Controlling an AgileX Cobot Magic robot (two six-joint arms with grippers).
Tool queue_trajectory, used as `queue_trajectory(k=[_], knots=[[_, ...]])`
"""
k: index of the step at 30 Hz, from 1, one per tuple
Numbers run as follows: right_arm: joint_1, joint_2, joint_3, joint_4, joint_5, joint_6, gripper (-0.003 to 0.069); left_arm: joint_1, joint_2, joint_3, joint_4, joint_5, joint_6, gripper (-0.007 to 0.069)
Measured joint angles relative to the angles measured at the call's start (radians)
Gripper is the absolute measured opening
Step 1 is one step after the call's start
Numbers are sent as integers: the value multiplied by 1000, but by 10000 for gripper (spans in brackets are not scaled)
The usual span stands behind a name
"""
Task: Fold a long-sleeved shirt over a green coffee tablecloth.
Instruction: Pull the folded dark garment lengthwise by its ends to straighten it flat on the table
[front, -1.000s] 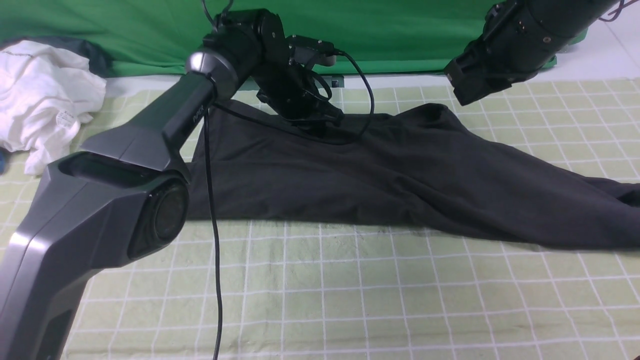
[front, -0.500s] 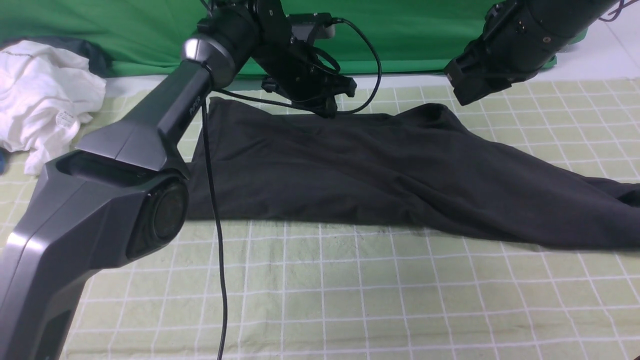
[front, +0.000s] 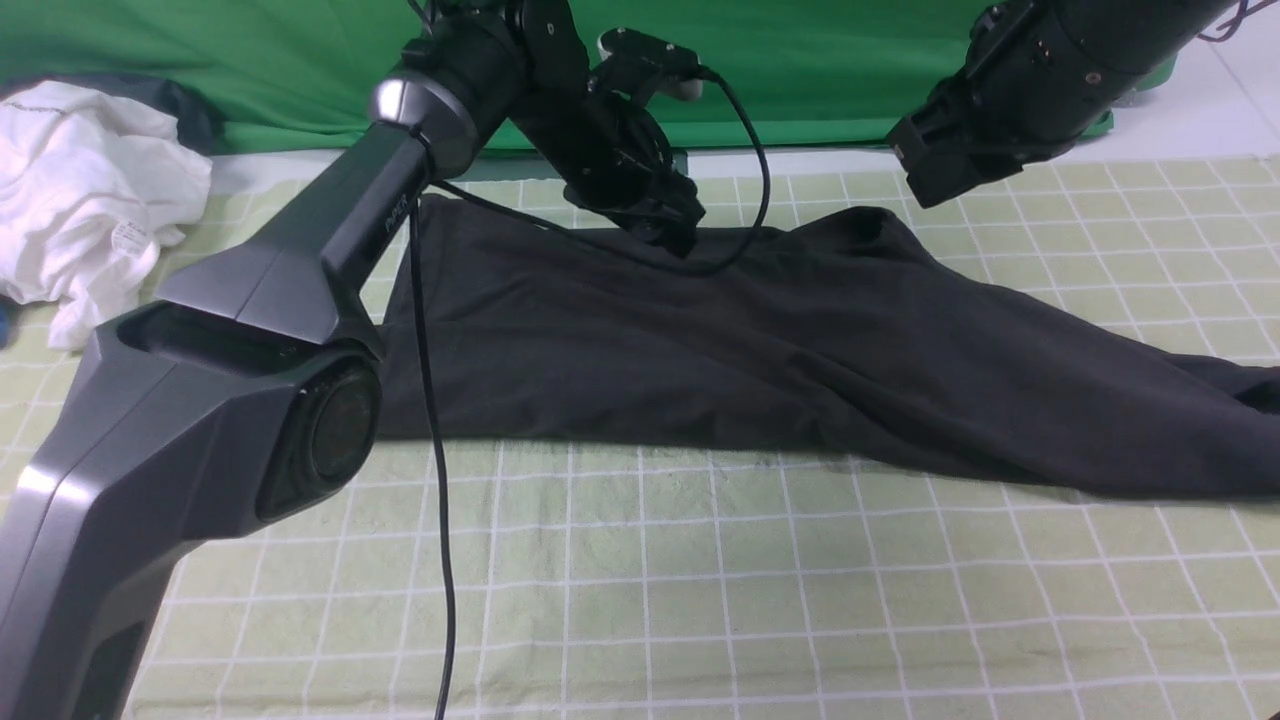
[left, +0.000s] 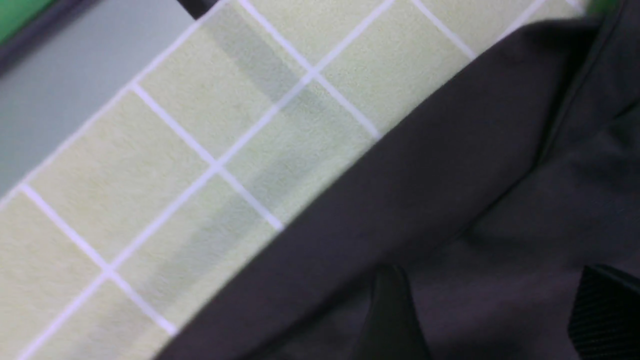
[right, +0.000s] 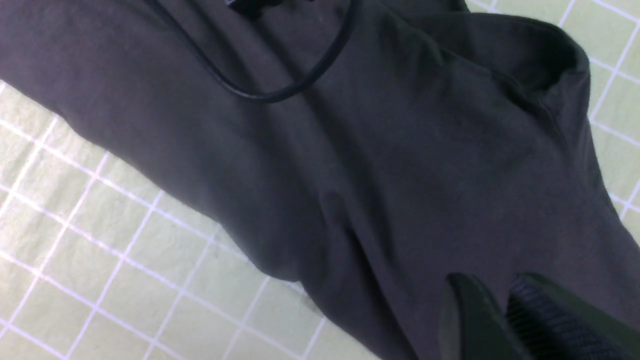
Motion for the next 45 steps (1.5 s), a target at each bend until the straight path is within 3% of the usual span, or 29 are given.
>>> queue_trajectory(k=[6,17,20,22,25,39,45], knots=[[0,0,0,0,-3,0,124,0,11,-1,68,4,24,400],[0,0,0,0,-3,0,124,0,51,-3,60,9,31,266],[0,0,0,0,-3,0,124,0,51,-3,60,8,31,204],[0,0,0,0,-3,0,124,0,51,-3,60,6,31,90],[0,0,0,0,-3,0,124,1,48,-3,57,10,31,22],[0,0,0,0,-3,0,124,21,28,-3,-21,44,75,15],[0,0,0,0,-3,1,124,21,28,-3,-45,-21,76,15]])
